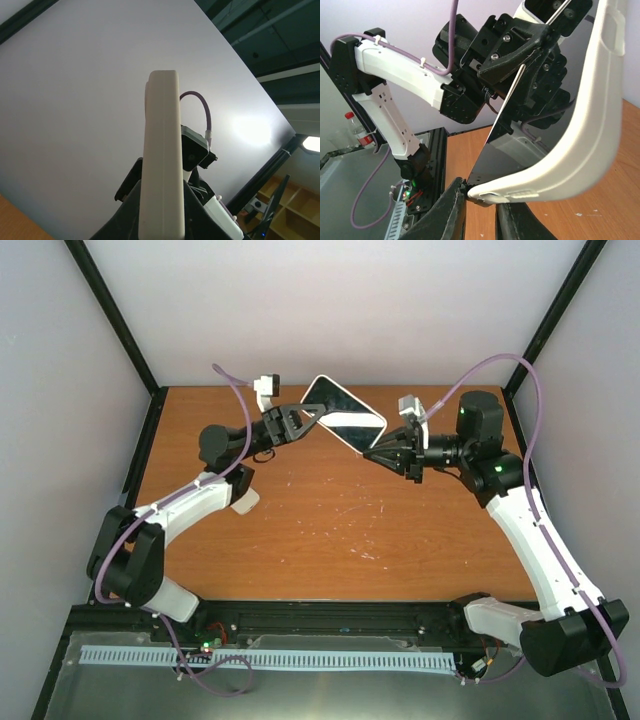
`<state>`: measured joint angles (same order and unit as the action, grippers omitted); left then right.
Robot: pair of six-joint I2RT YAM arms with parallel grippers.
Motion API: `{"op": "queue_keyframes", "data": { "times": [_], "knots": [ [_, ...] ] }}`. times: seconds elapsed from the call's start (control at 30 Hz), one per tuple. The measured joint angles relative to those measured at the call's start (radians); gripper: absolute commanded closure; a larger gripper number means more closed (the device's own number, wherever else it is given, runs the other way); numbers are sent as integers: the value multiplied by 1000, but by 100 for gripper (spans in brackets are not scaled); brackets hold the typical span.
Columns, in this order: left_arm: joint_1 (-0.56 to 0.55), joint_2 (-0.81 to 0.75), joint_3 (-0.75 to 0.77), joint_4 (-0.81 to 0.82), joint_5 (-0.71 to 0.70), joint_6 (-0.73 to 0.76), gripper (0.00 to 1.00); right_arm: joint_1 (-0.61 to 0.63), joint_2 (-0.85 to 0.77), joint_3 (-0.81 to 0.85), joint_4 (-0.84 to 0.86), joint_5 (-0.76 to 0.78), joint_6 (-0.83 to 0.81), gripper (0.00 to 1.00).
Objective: Take the phone out of the phone case
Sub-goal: Remove the phone case from the phone.
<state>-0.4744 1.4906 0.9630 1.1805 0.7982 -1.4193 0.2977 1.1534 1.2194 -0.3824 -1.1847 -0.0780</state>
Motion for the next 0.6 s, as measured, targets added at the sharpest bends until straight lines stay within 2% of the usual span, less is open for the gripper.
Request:
{"op": "queue_keyframes", "data": {
  "times": [0.6],
  "knots": [
    [-23,184,100,224,58,-295,100,-5,-5,119,-241,28,-241,97]
  ]
}}
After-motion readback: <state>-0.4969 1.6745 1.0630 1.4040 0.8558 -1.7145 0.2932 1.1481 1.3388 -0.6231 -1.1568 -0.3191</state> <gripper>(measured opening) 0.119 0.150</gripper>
